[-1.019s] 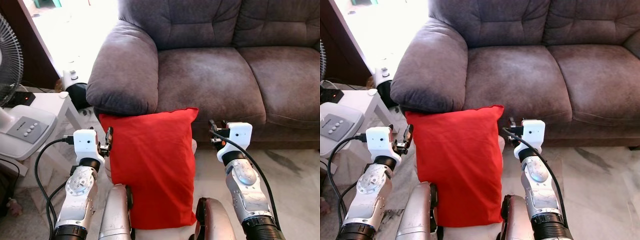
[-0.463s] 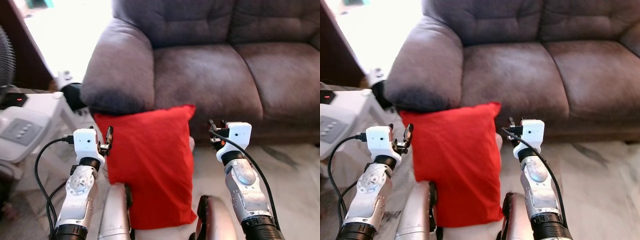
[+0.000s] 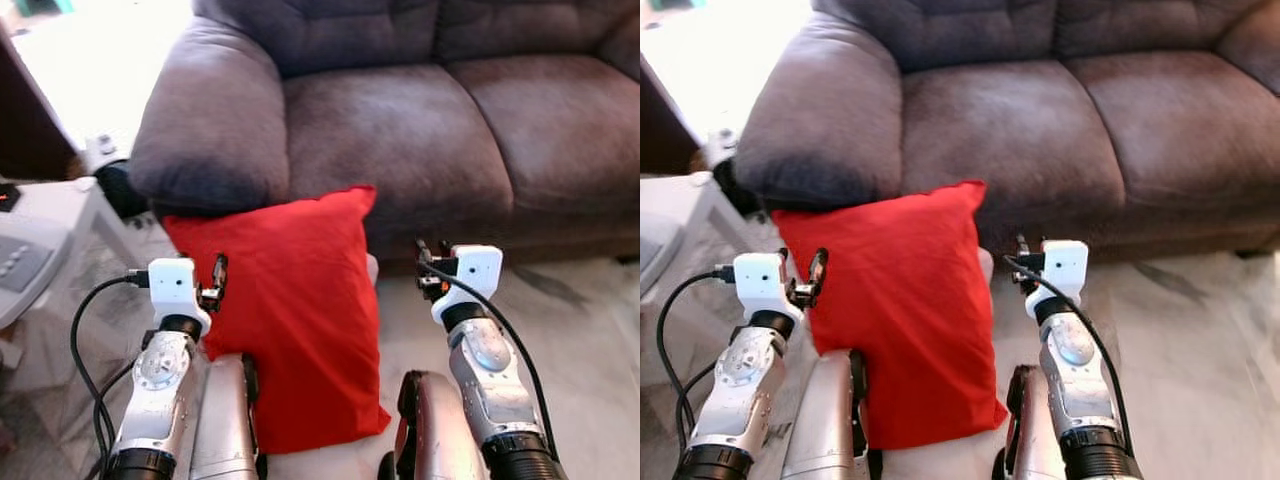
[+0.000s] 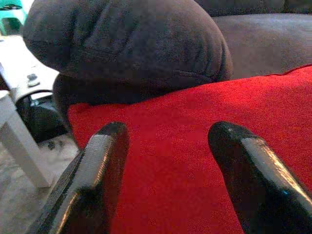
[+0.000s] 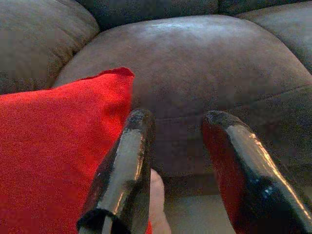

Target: Move the pillow to the sofa from floor

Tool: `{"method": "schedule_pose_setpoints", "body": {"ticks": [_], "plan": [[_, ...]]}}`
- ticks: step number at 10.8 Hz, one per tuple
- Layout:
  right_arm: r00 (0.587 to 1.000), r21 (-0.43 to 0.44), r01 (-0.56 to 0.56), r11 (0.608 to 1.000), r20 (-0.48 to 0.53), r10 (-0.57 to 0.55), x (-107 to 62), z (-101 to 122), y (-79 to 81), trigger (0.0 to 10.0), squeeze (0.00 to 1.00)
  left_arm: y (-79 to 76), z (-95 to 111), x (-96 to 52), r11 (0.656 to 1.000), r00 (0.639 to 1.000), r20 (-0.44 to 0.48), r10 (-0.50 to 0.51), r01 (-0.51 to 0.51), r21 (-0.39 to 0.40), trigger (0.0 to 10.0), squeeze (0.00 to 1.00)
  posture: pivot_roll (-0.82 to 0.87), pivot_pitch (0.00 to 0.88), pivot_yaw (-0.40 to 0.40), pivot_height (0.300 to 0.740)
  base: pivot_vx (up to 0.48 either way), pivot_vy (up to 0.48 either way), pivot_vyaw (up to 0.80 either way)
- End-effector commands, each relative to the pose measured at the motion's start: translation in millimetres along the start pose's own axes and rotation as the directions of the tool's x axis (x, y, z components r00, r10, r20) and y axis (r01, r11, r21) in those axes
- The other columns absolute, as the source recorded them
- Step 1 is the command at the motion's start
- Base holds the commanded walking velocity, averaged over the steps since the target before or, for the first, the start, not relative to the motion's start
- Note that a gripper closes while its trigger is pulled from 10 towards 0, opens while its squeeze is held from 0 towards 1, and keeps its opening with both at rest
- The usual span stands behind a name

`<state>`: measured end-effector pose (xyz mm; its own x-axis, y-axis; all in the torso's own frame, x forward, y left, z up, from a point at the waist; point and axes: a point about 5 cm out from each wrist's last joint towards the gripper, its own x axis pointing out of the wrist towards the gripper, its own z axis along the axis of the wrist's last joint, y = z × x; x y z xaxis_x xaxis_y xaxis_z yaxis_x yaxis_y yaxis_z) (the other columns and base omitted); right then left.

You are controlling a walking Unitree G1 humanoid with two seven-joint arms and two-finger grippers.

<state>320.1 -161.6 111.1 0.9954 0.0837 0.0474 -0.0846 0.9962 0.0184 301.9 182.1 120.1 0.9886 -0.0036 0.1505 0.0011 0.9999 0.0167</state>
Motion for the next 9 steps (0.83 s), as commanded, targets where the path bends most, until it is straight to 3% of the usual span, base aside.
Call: {"method": "schedule_pose_setpoints", "body": {"ticks": [1, 2, 6, 9], "plan": [[1.0, -0.017, -0.01, 1.0, 0.006, 0.01, -1.5, 0.9, 1.7, 10.0, 0.0, 0.8, 4.1, 0.4, 1.0, 1.0, 0.017, 0.003, -0.003, 0.0, 10.0, 0.0, 0.09, 0.181, 0.021, 0.485, 0.0, 0.0, 0.0], [1.0, -0.02, -0.014, 1.0, 0.012, 0.014, -1.6, 1.5, 1.9, 10.0, 0.0, 1.2, 3.8, 0.6, 1.0, 1.0, 0.011, 0.005, -0.005, 0.004, 10.0, 0.0, 0.09, 0.182, 0.021, 0.485, 0.0, 0.0, 0.0], [1.0, -0.016, -0.014, 1.0, 0.007, 0.014, -2.3, 0.5, 1.3, 10.0, 0.0, 2.6, 3.5, 1.9, 1.0, 1.0, 0.001, 0.013, -0.013, 0.009, 10.0, 0.0, 0.09, 0.182, 0.02, 0.485, 0.0, 0.0, 0.78], [1.0, 0.001, -0.01, 1.0, -0.003, 0.01, -2.0, -0.9, 1.0, 10.0, 0.0, 2.0, 3.3, 2.3, 1.0, 1.0, -0.002, 0.011, -0.011, 0.009, 10.0, 0.0, 0.09, 0.183, 0.02, 0.485, 0.0, 0.0, 0.0]]}}
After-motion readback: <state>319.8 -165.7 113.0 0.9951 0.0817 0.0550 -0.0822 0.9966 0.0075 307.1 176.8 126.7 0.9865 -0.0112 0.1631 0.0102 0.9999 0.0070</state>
